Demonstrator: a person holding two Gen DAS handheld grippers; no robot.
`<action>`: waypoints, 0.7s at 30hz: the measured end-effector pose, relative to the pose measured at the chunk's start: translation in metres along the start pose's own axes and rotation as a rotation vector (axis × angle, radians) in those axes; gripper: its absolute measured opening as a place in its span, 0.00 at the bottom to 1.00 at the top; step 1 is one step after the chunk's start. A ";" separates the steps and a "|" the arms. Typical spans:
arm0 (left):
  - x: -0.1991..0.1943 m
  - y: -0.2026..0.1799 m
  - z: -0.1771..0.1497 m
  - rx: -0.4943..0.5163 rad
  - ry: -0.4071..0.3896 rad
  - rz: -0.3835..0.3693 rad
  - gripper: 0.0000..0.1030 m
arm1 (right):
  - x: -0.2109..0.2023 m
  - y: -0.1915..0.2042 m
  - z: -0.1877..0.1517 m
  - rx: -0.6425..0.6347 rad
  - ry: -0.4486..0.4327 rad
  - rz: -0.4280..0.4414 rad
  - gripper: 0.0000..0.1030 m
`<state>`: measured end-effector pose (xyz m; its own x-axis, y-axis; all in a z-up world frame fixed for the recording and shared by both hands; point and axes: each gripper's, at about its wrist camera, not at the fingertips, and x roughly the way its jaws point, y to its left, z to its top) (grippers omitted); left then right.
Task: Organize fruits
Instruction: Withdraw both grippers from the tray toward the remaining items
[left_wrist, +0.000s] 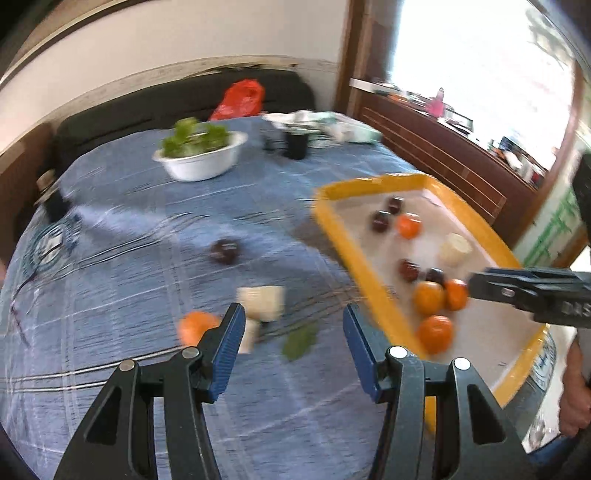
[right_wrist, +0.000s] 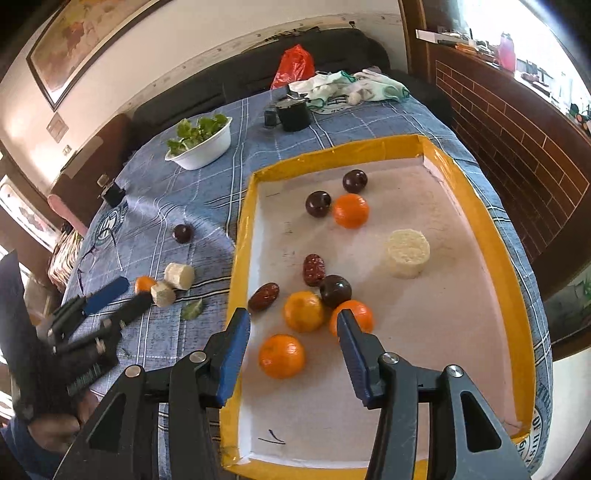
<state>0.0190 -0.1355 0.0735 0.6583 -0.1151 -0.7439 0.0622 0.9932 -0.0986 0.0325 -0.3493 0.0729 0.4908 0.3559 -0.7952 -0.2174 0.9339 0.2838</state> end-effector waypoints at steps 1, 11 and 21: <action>0.001 0.011 0.000 -0.018 0.004 0.014 0.52 | 0.000 0.001 -0.001 -0.001 -0.002 -0.003 0.52; 0.041 0.082 -0.002 -0.157 0.109 0.044 0.52 | -0.009 -0.005 -0.008 0.040 -0.012 -0.049 0.52; 0.053 0.081 -0.001 -0.154 0.102 -0.051 0.46 | -0.014 -0.006 -0.016 0.071 -0.016 -0.082 0.52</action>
<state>0.0585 -0.0608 0.0252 0.5776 -0.1743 -0.7975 -0.0276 0.9722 -0.2324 0.0132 -0.3601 0.0743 0.5183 0.2777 -0.8089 -0.1159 0.9599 0.2553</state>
